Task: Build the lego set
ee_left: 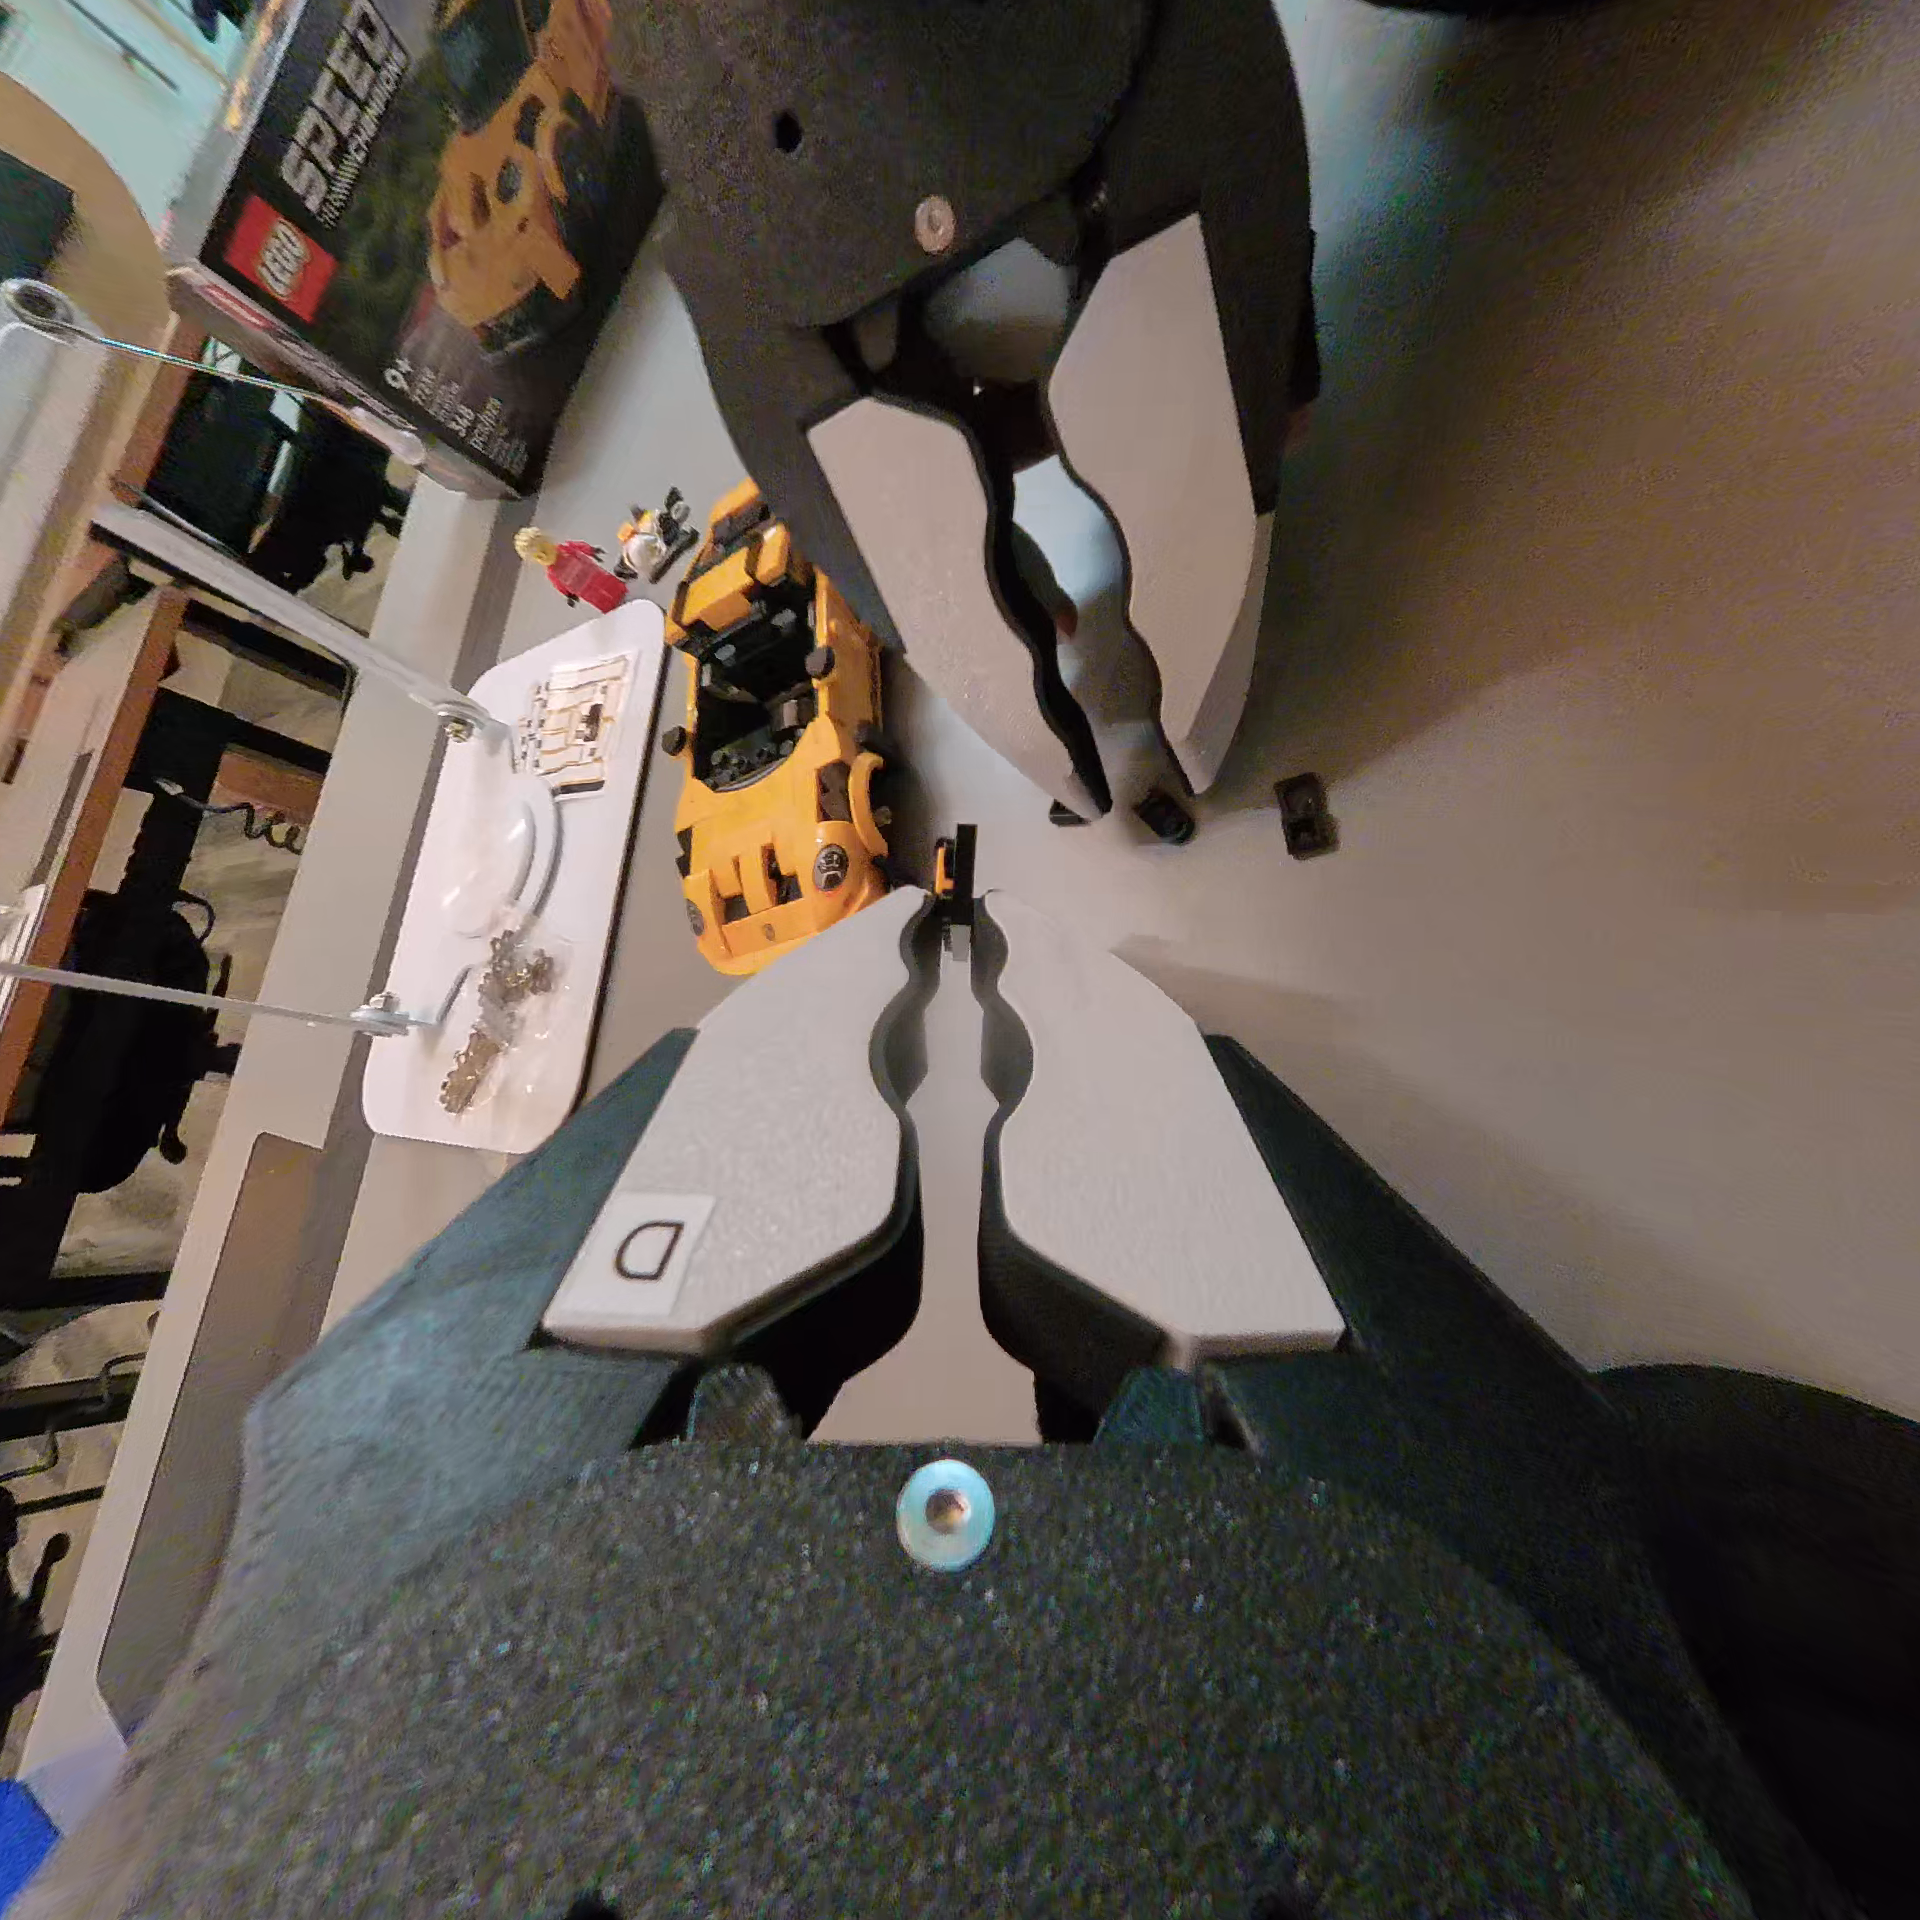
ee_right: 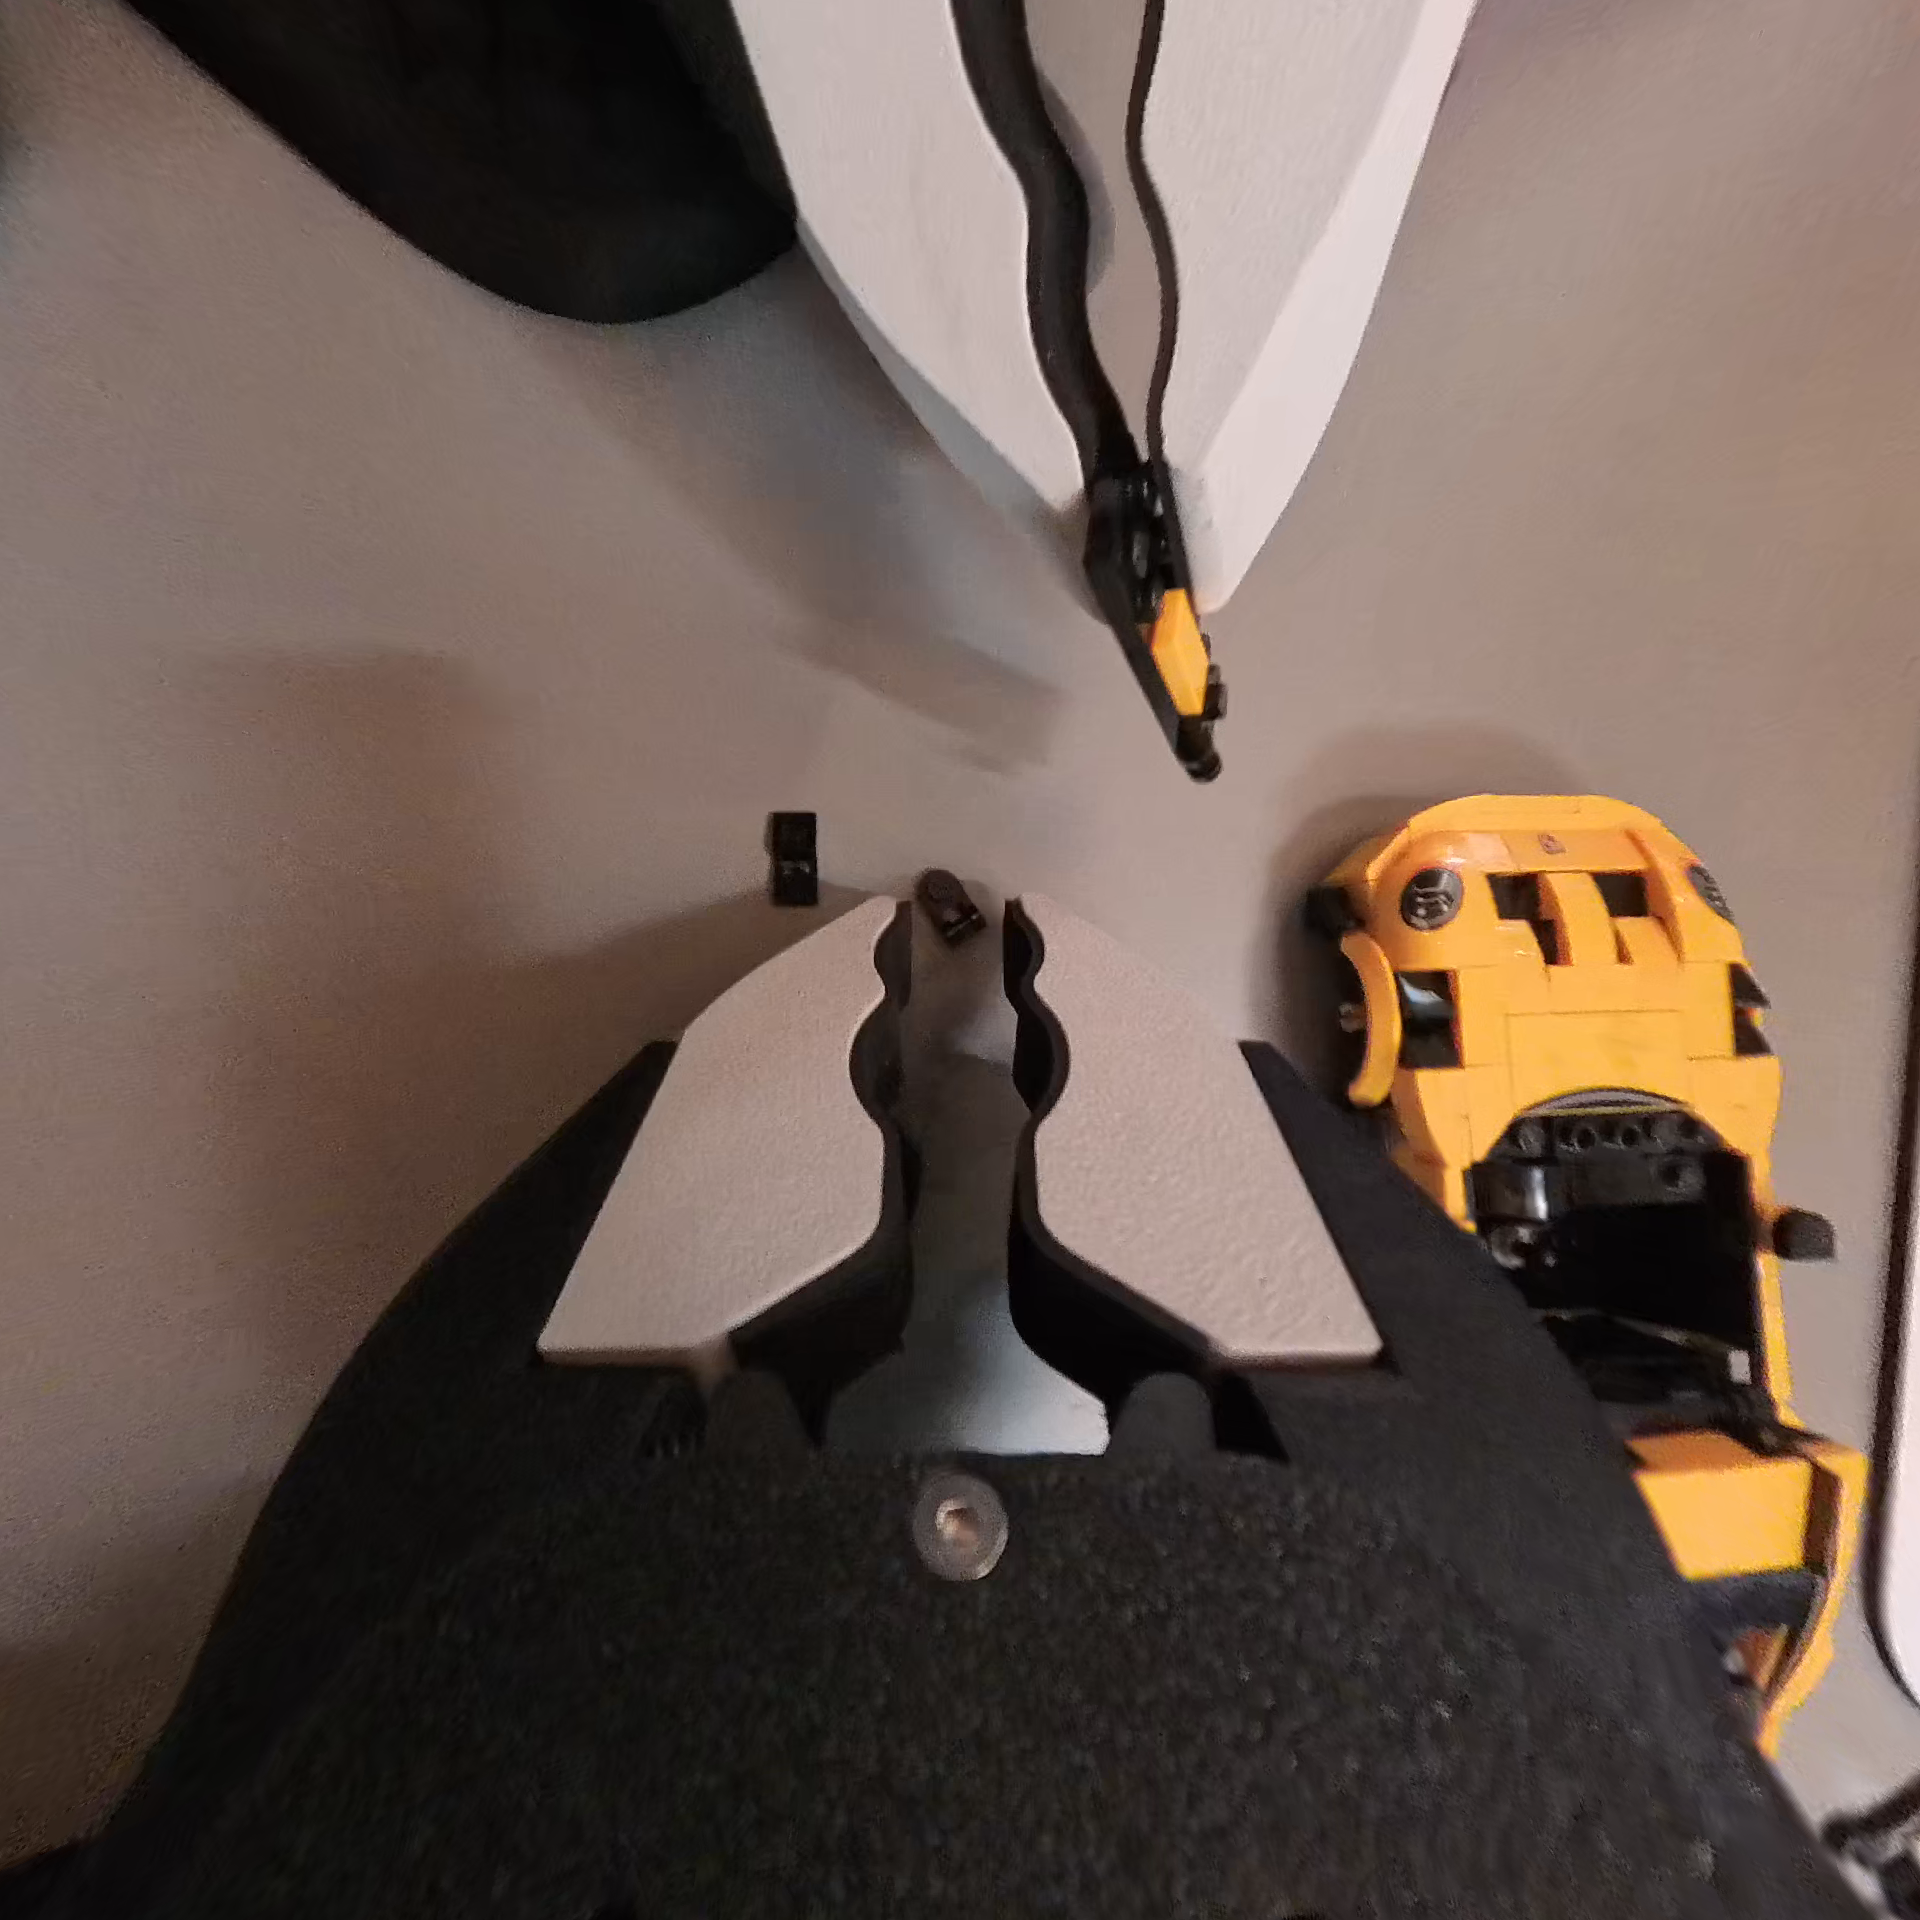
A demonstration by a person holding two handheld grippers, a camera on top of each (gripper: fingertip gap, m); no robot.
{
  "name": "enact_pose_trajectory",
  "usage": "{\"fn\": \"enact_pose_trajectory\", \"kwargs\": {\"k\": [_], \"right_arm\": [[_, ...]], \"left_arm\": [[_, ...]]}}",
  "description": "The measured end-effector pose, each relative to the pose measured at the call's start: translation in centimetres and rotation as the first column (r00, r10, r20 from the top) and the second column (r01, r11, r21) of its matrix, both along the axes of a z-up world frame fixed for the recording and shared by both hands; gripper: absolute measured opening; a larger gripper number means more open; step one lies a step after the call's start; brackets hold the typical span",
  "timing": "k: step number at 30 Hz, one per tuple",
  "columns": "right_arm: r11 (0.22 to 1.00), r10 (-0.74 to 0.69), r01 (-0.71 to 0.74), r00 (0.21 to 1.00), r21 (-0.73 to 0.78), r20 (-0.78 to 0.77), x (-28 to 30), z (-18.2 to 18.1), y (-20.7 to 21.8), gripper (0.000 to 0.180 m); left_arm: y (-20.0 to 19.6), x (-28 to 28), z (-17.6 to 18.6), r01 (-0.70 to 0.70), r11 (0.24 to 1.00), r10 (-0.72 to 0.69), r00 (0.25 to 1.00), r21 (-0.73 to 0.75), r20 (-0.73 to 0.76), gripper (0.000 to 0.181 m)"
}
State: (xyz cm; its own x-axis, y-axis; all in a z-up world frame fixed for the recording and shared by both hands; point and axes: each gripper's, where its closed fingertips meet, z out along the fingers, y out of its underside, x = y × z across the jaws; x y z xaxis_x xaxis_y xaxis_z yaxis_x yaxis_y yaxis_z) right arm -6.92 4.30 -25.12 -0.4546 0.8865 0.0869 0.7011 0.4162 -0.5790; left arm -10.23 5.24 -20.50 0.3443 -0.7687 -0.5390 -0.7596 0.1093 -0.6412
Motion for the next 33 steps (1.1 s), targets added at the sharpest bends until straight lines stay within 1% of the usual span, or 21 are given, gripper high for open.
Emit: {"fn": "enact_pose_trajectory", "kwargs": {"k": [2, 3, 4, 6, 8, 11, 15, 18, 21, 27, 33], "right_arm": [[1.0, 0.027, -0.027, 0.999, 0.004, 0.024, -0.2, -0.4, -0.3, 0.015], [1.0, 0.03, -0.03, 0.999, 0.003, 0.029, -0.2, -0.5, -0.3, 0.01], [1.0, 0.026, -0.026, 0.999, 0.003, 0.037, -0.2, -0.5, -0.3, 0.008], [1.0, 0.009, -0.01, 0.999, 0.005, 0.049, 0.5, -0.5, 0.0, 0.007], [0.999, -0.038, 0.039, 0.998, -0.007, 0.042, 1.7, -0.4, 0.4, 0.007], [0.986, -0.145, 0.147, 0.989, -0.076, 0.029, 4.3, 0.2, 0.9, 0.007], [0.945, -0.273, 0.269, 0.962, -0.185, 0.005, 7.1, 1.1, 1.0, 0.007], [0.914, -0.334, 0.321, 0.943, -0.249, -0.011, 8.2, 1.4, 1.0, 0.007], [0.896, -0.351, 0.33, 0.936, -0.297, -0.018, 8.4, 1.4, 0.9, 0.007], [0.859, -0.363, 0.331, 0.932, -0.392, -0.009, 7.0, 1.5, 0.9, 0.007], [0.858, -0.342, 0.321, 0.939, -0.4, 0.02, 6.0, 1.9, 0.8, 0.007]], "left_arm": [[-0.1, 0.1, -0.2, 0.003, 1.0, -0.003, 1.0, -0.005, -0.007, 0.005], [-0.2, 0.2, -0.3, 0.004, 1.0, -0.004, 1.0, -0.007, -0.005, 0.005], [-0.3, 0.3, -0.4, 0.006, 1.0, -0.006, 1.0, -0.01, -0.006, 0.005], [-0.4, 0.6, -0.7, 0.015, 1.0, -0.015, 1.0, -0.013, -0.016, 0.005], [-0.6, 1.4, -1.1, 0.031, 0.999, -0.032, 0.999, -0.015, -0.033, 0.005], [-0.6, 3.3, -1.7, 0.049, 0.999, -0.049, 0.997, 0.001, -0.064, 0.005], [-0.2, 6.2, -2.4, 0.078, 0.997, -0.074, 0.988, 0.026, -0.135, 0.005], [0.1, 7.9, -3.2, 0.105, 0.994, -0.098, 0.979, 0.033, -0.18, 0.005], [0.2, 8.5, -3.7, 0.113, 0.993, -0.105, 0.975, 0.032, -0.194, 0.009], [0.4, 8.6, -3.9, 0.099, 0.994, -0.088, 0.977, 0.048, -0.194, 0.01], [0.5, 8.7, -3.9, 0.104, 0.991, -0.085, 0.974, 0.081, -0.21, 0.01]]}}
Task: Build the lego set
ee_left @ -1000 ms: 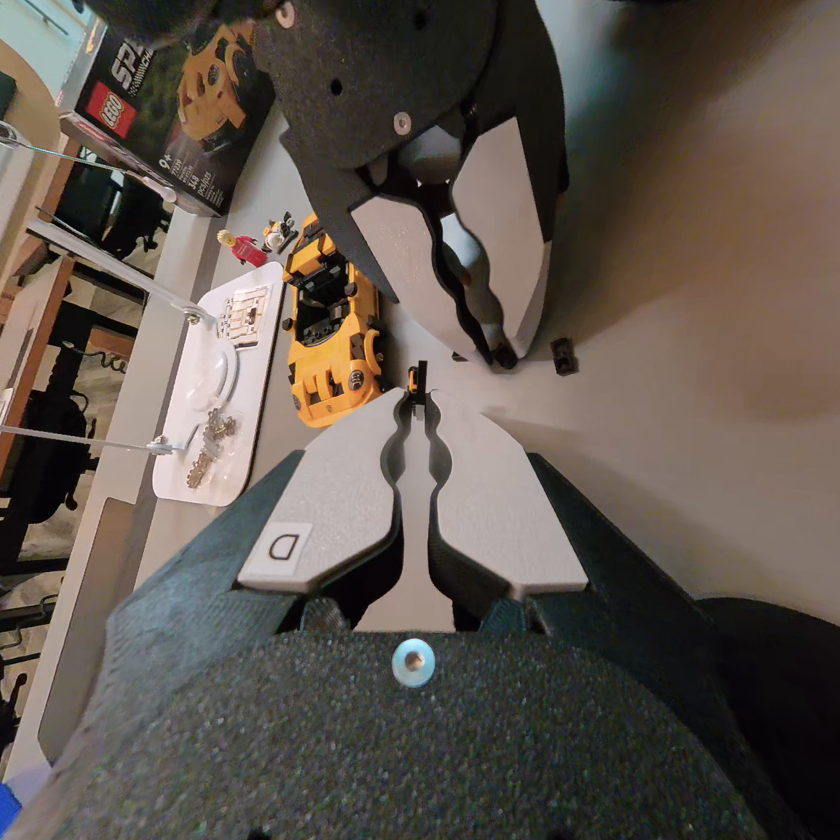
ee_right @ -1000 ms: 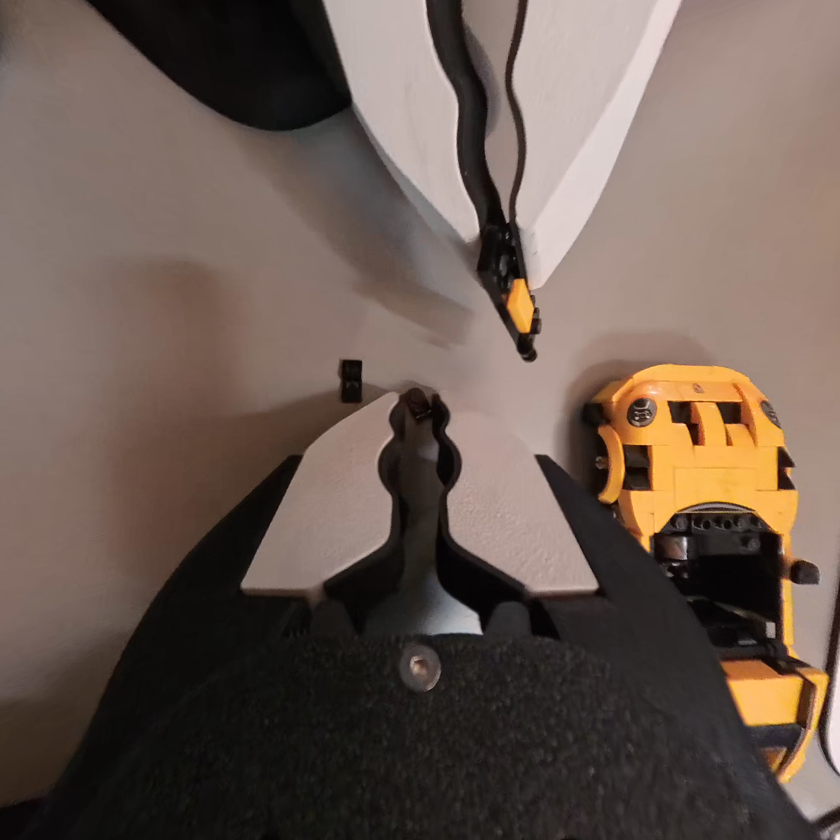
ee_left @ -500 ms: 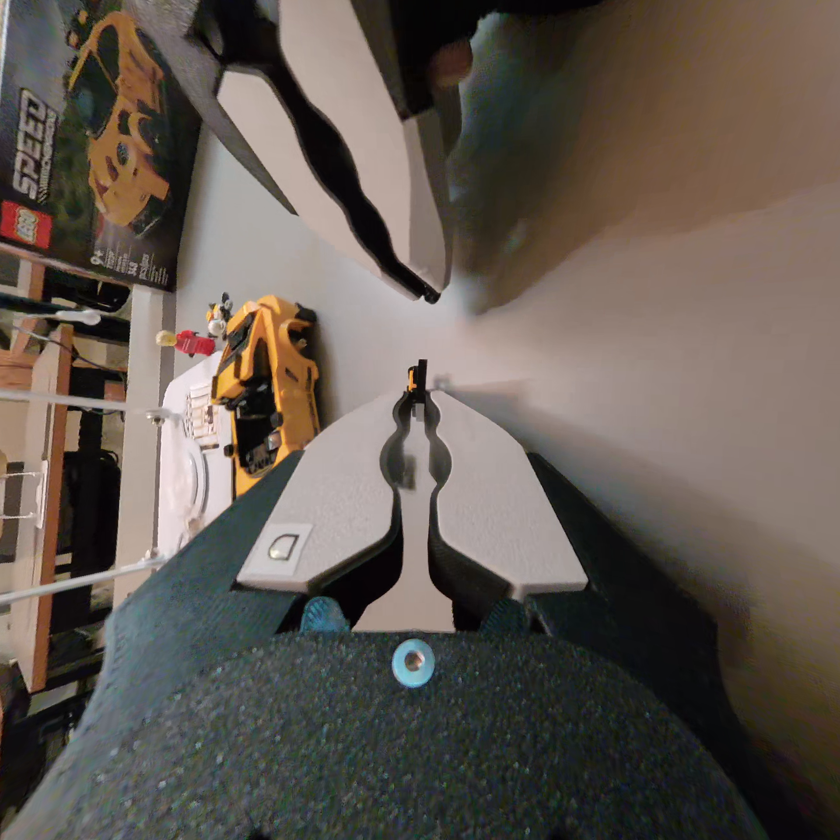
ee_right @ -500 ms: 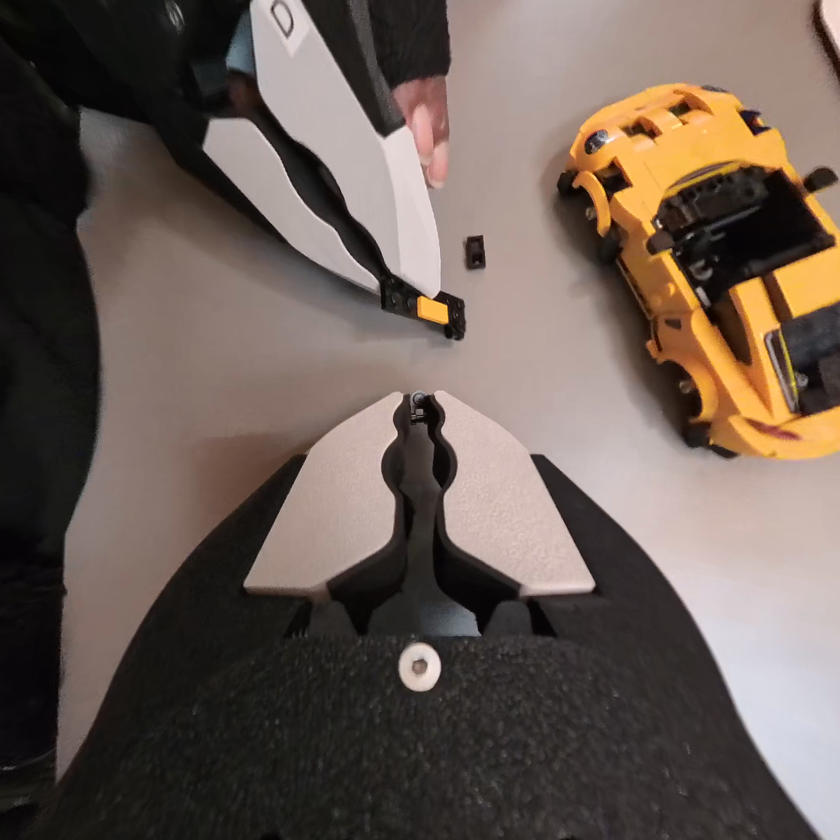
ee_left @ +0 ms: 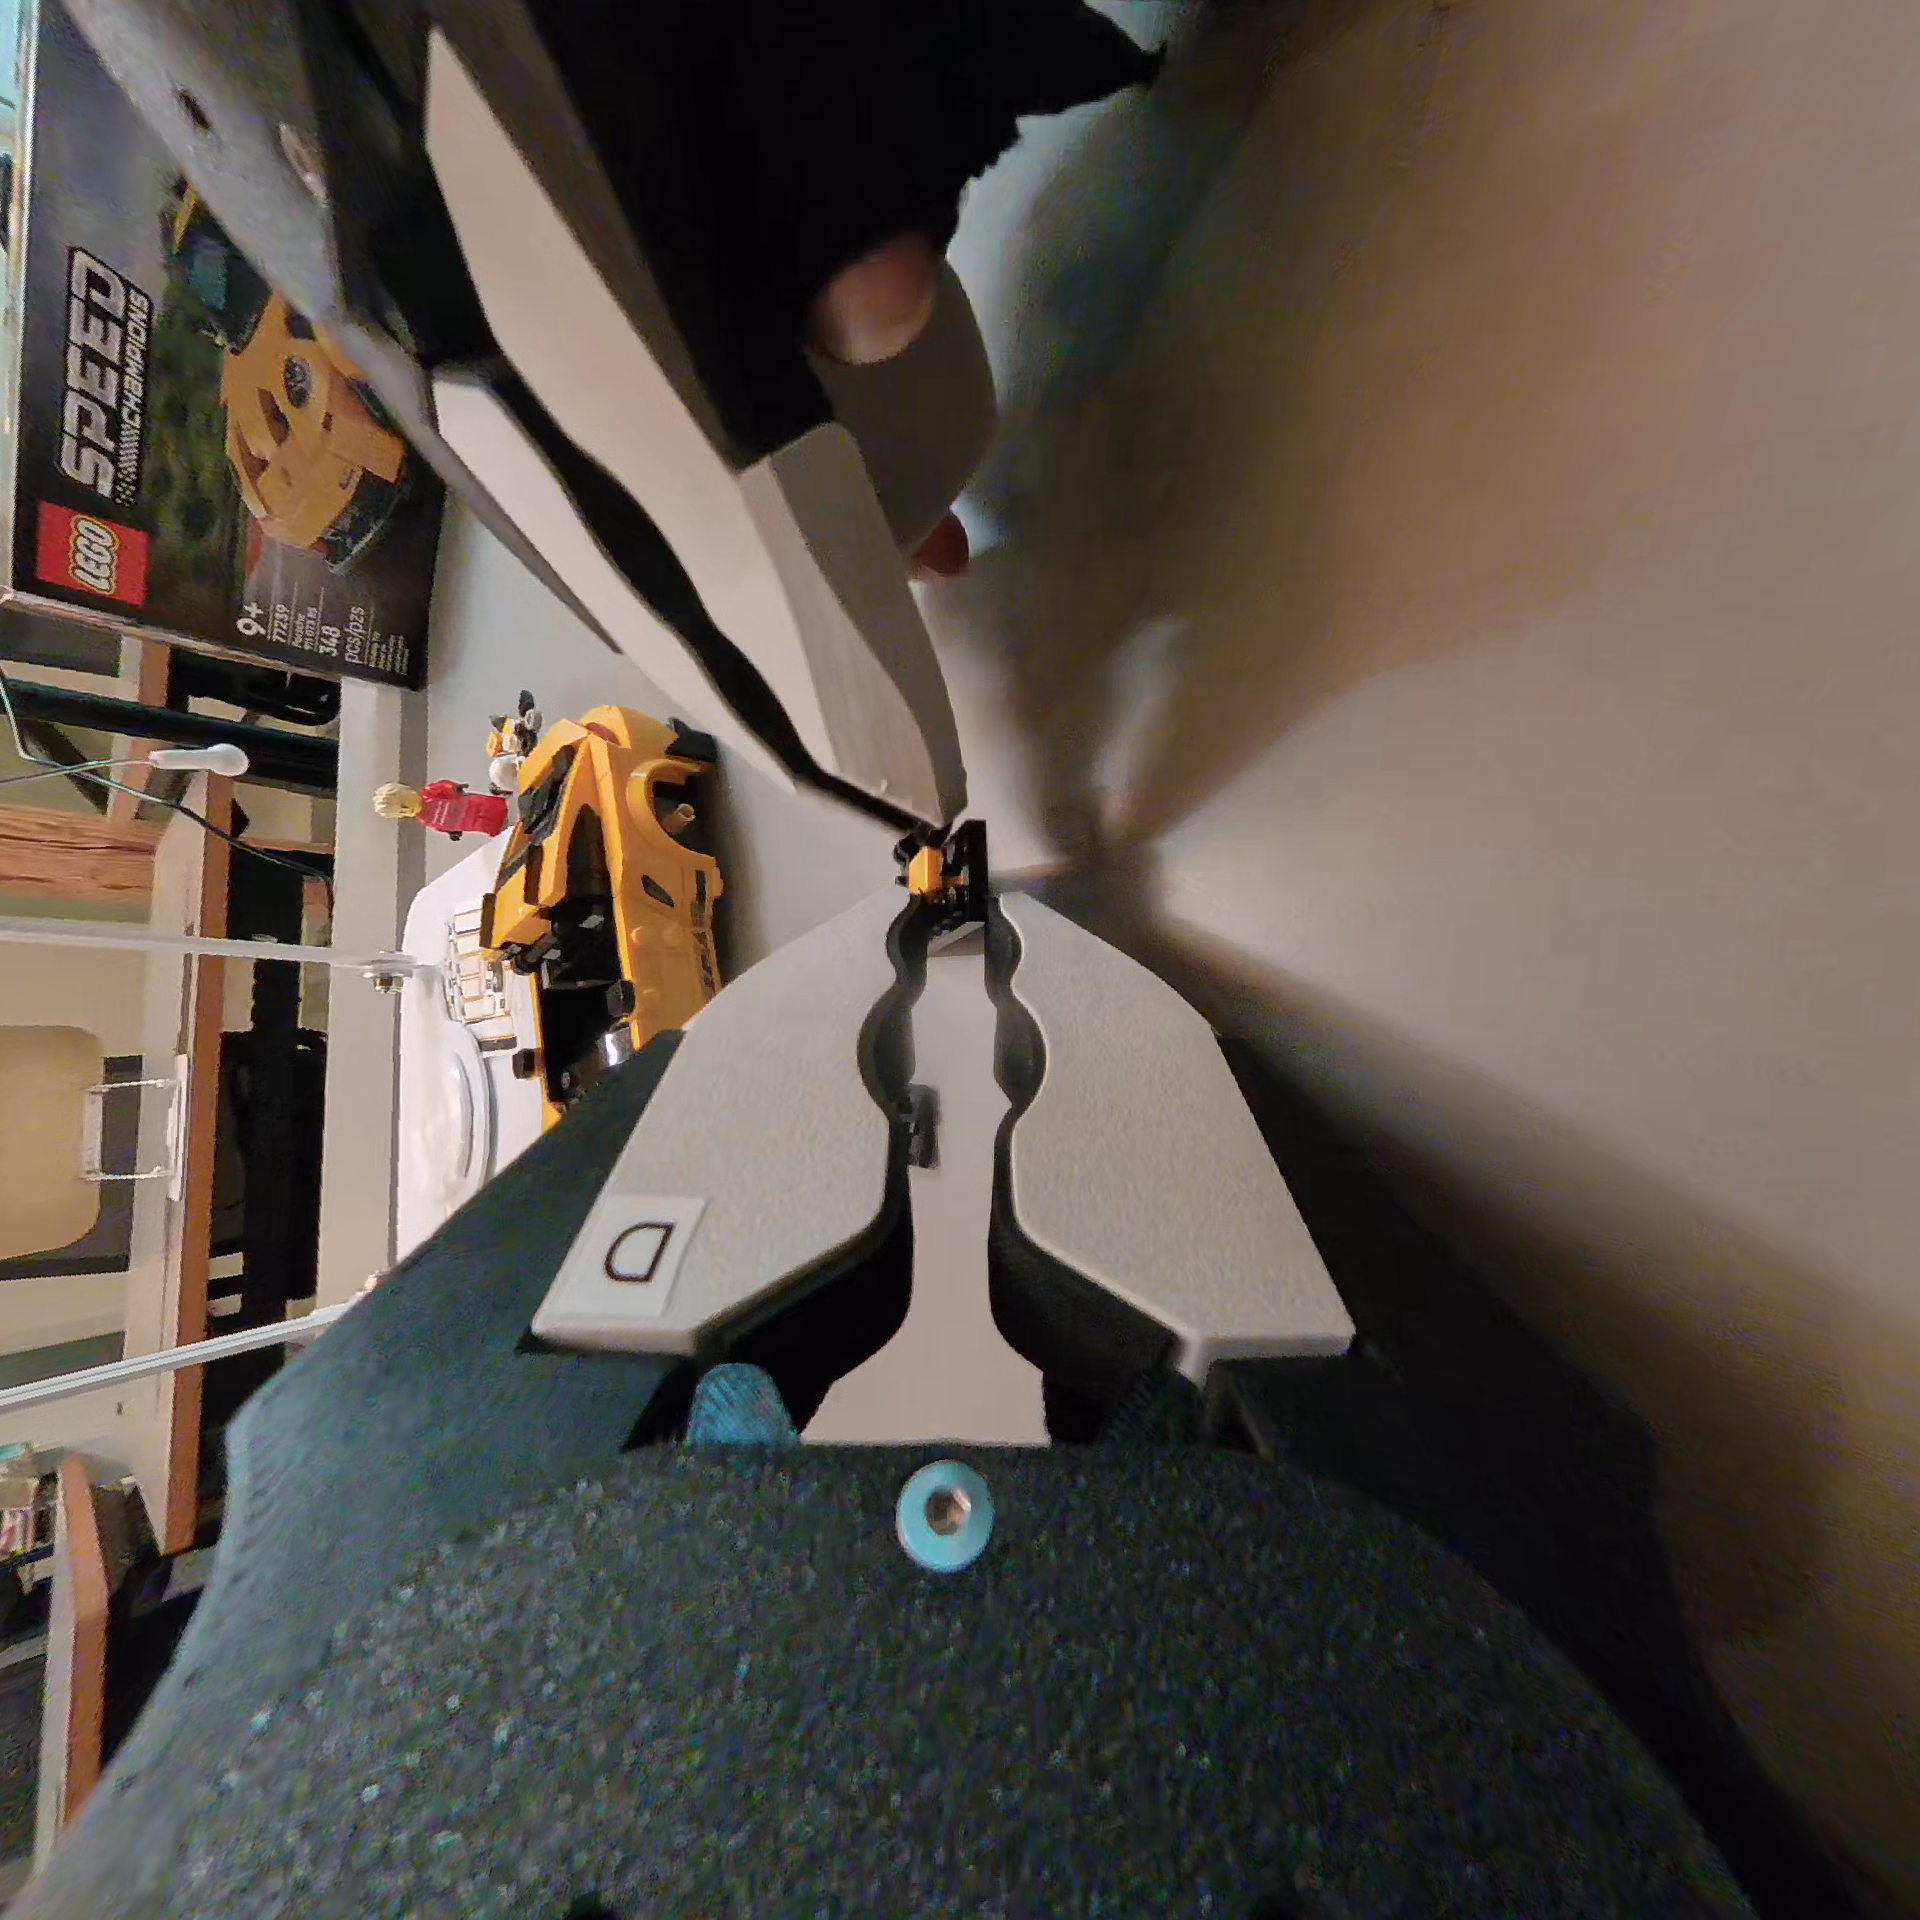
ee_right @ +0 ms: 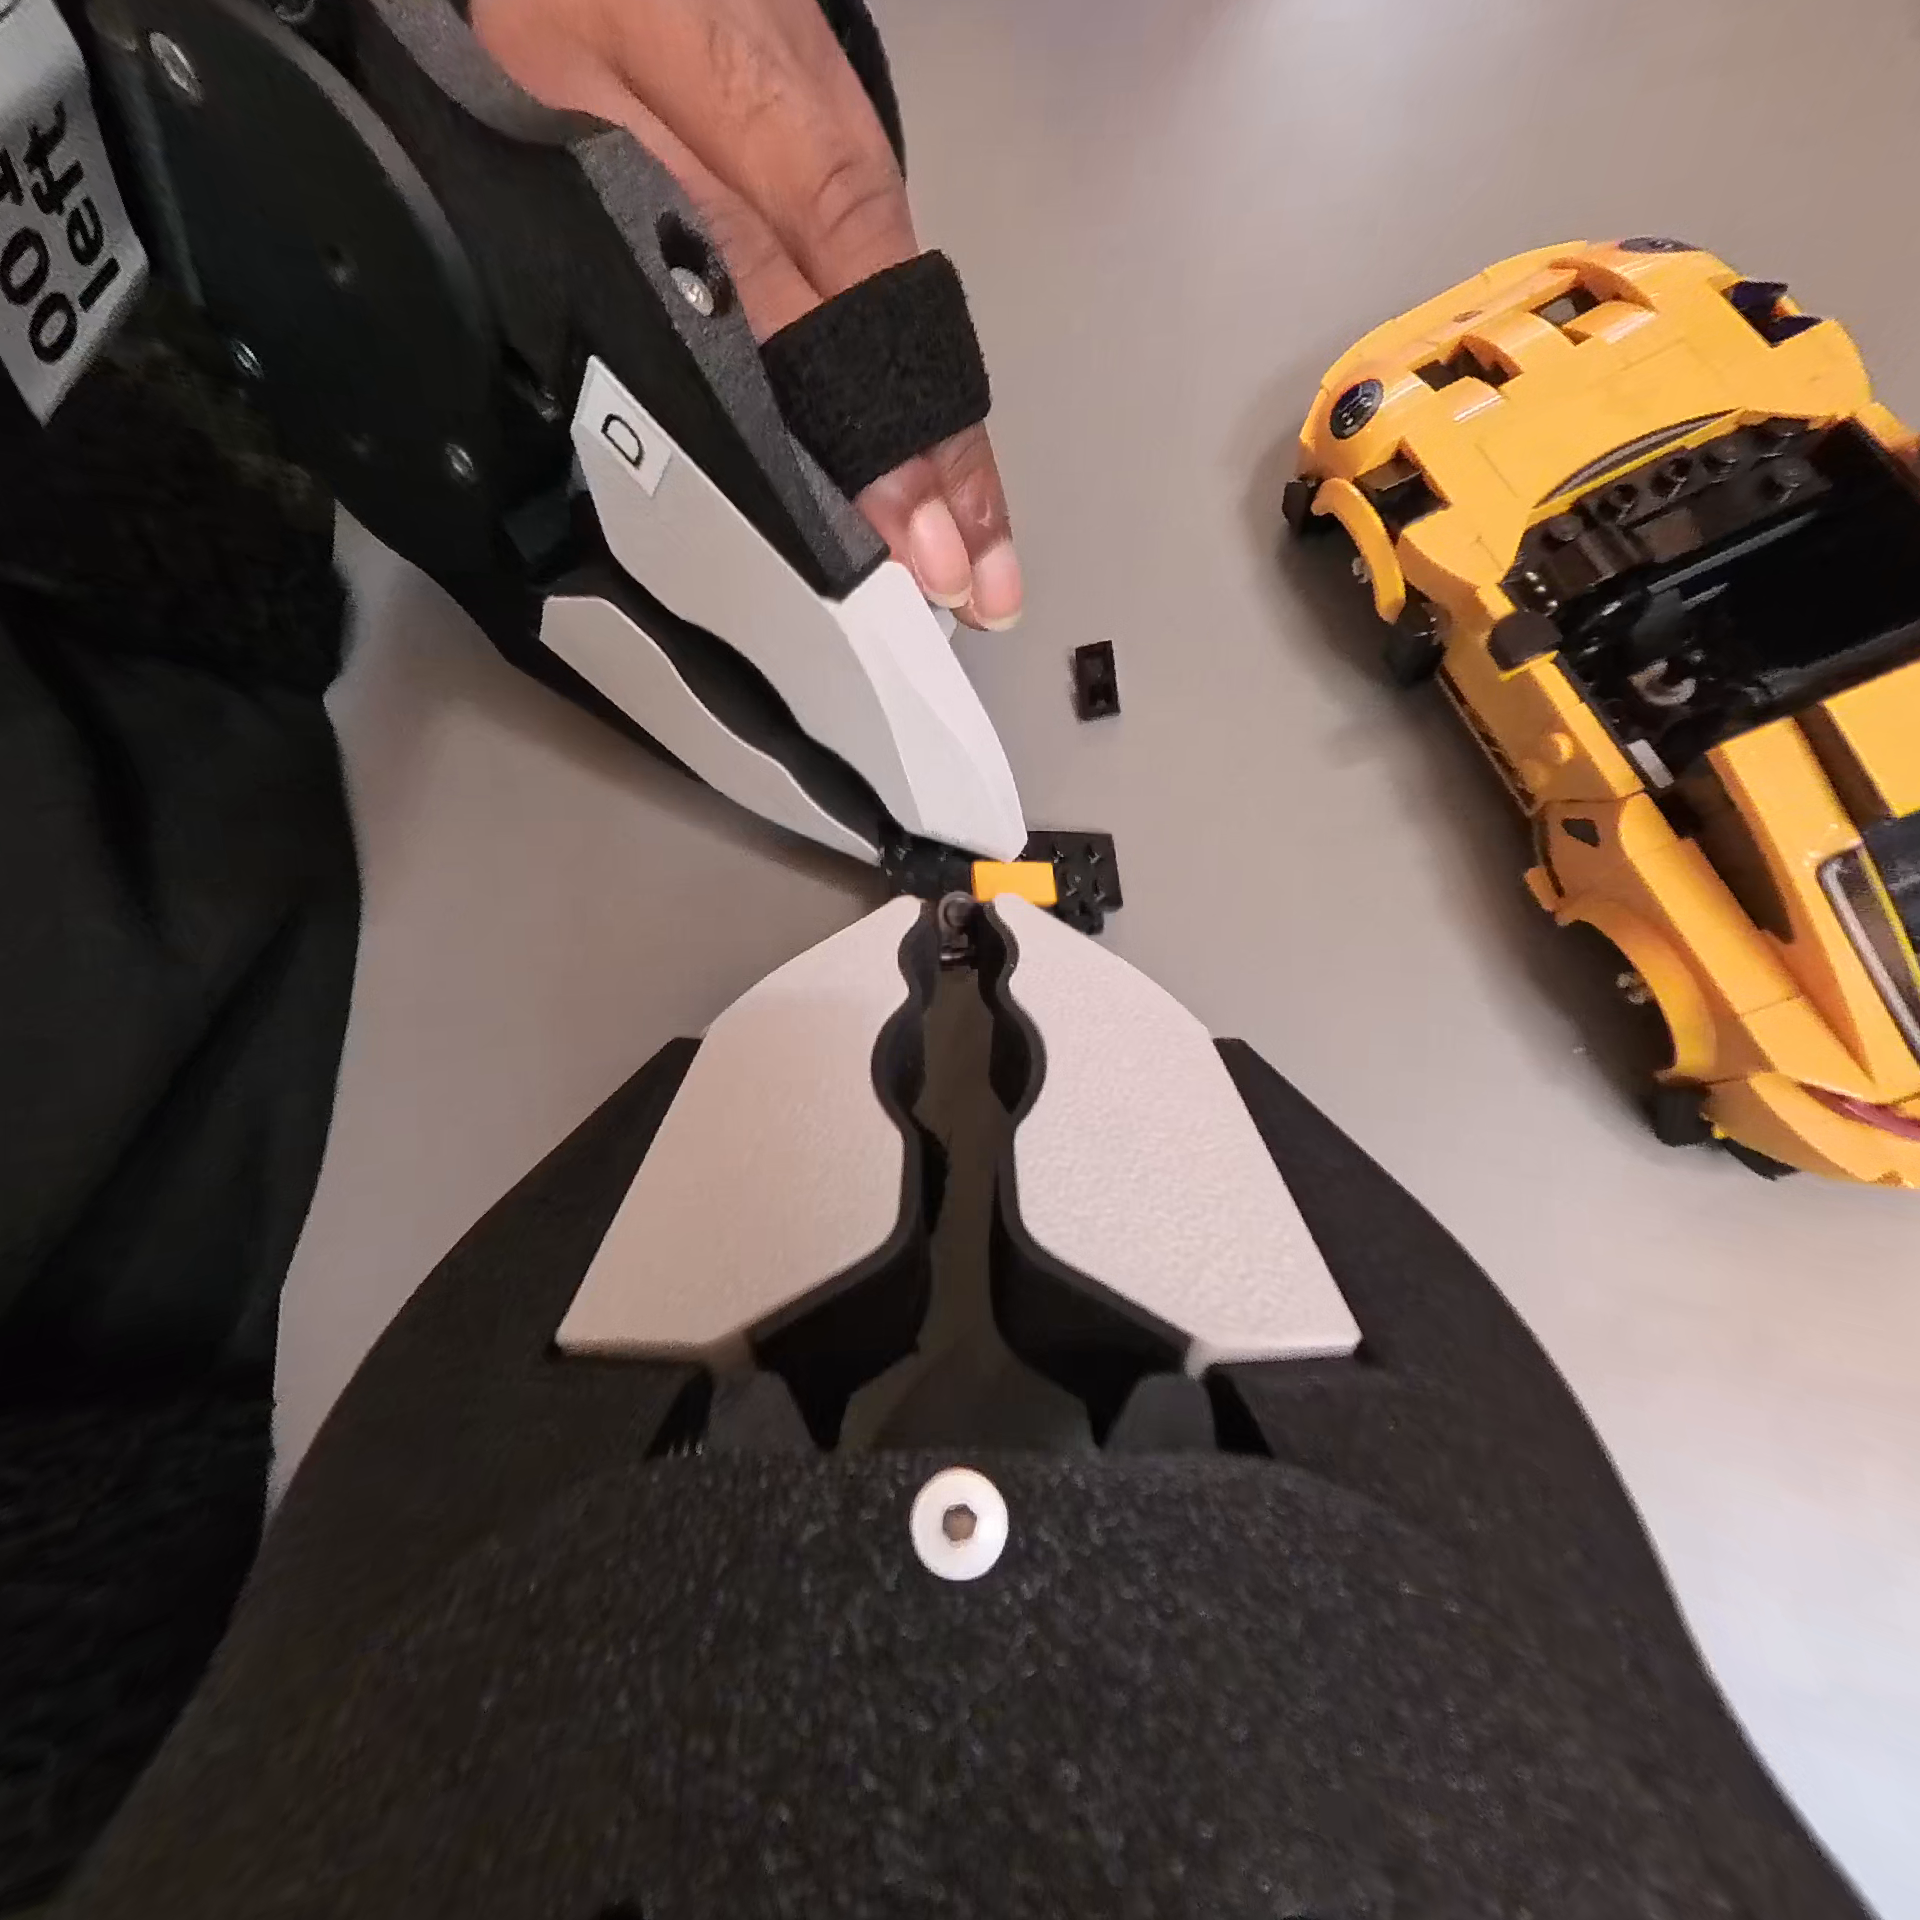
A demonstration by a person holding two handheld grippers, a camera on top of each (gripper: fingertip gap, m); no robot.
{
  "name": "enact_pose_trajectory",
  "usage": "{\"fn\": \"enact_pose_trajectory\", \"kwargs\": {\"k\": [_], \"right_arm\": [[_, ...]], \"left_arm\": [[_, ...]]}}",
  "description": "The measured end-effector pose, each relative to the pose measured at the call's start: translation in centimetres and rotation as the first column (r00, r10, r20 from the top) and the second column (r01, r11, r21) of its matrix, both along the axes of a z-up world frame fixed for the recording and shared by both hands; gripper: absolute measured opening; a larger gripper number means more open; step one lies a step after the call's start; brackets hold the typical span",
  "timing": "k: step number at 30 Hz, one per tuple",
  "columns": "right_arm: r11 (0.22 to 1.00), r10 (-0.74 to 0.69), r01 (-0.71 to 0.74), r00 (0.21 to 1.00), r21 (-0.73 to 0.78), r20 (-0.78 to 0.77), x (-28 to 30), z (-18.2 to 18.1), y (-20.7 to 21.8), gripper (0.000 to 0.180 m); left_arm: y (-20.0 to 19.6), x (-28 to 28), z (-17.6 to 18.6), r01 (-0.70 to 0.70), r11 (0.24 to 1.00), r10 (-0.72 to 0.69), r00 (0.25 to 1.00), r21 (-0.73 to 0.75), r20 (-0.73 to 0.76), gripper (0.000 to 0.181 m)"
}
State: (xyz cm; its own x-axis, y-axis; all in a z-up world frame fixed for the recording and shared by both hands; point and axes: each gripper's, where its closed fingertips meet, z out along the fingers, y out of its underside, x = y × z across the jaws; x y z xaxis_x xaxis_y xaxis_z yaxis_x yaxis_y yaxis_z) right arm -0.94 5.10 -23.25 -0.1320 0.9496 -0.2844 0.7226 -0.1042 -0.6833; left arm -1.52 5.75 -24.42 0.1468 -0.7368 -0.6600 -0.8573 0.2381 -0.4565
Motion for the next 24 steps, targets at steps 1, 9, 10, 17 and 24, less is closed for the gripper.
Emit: {"fn": "enact_pose_trajectory", "kwargs": {"k": [1, 9, 10, 17, 24], "right_arm": [[1.0, 0.005, -0.005, 1.0, -0.006, 0.005, -0.12, 0.02, -0.06, 0.007], [0.996, 0.052, -0.046, 0.996, -0.076, 0.071, -0.29, -0.22, -0.59, 0.007], [0.995, 0.058, -0.051, 0.995, -0.088, 0.08, -0.31, -0.24, -0.63, 0.007], [0.989, 0.085, -0.067, 0.987, -0.13, 0.137, -0.51, -0.21, -0.75, 0.007], [0.989, 0.072, -0.05, 0.985, -0.142, 0.156, -0.79, -0.18, -0.92, 0.008]], "left_arm": [[-0.01, 0.0, -0.01, 0.002, 1.0, -0.002, 1.0, 0.004, -0.002, 0.01], [-0.34, -0.02, -0.16, 0.018, 0.999, -0.017, 0.999, 0.044, -0.036, 0.011], [-0.37, -0.03, -0.19, 0.02, 0.999, -0.019, 0.999, 0.047, -0.04, 0.011], [-0.49, -0.11, -0.29, 0.016, 0.999, -0.014, 0.999, 0.046, -0.037, 0.012], [-0.6, -0.15, -0.31, 0.013, 0.999, -0.012, 1.0, 0.037, -0.025, 0.012]]}}
